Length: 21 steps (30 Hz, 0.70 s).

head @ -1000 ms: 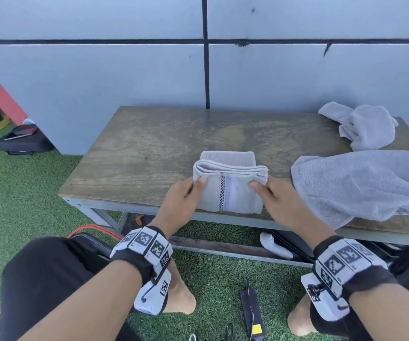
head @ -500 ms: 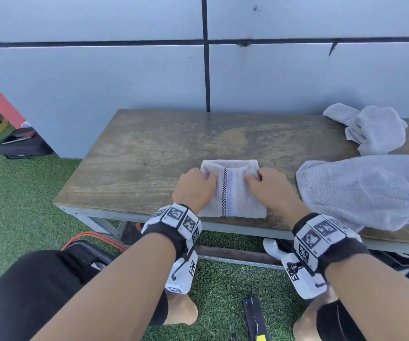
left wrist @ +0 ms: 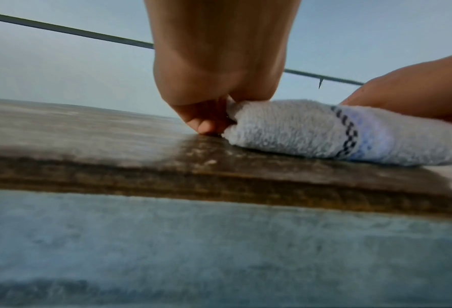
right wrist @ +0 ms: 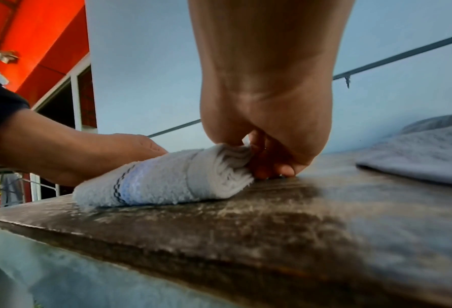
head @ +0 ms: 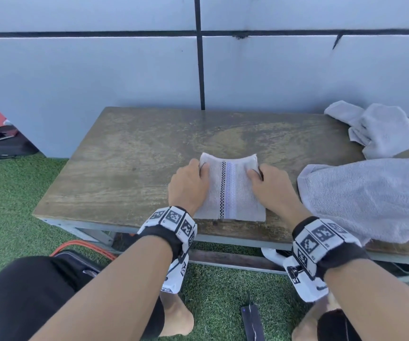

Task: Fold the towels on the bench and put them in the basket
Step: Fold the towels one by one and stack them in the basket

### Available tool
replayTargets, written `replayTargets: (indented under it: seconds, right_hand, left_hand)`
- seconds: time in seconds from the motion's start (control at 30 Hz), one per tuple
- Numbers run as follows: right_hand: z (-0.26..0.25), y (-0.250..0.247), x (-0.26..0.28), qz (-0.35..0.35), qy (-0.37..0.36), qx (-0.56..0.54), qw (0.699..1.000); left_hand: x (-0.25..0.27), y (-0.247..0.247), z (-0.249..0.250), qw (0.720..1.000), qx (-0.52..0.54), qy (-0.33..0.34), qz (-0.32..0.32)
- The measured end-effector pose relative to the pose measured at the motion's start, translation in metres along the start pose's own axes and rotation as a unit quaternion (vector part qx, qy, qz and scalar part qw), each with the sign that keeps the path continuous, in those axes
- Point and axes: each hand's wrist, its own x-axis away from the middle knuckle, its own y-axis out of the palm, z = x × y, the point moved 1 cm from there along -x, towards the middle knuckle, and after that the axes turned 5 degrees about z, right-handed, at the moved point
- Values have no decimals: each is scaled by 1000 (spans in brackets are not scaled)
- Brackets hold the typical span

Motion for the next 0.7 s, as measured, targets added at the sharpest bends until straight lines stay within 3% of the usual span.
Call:
replayTargets:
  seconds: [0.2, 0.57, 0.7]
  right_hand:
    - [2, 10, -8, -11, 40, 46, 998]
    - [-2, 13, -12, -20, 52, 93, 994]
    - [-2, 11, -17, -25, 69, 75, 994]
  left_hand:
    - [-2, 7, 2, 996, -82, -34, -11]
    - [-6, 8, 2, 996, -75, -53, -7]
    - [-9, 2, 4, 995, -70, -60, -42]
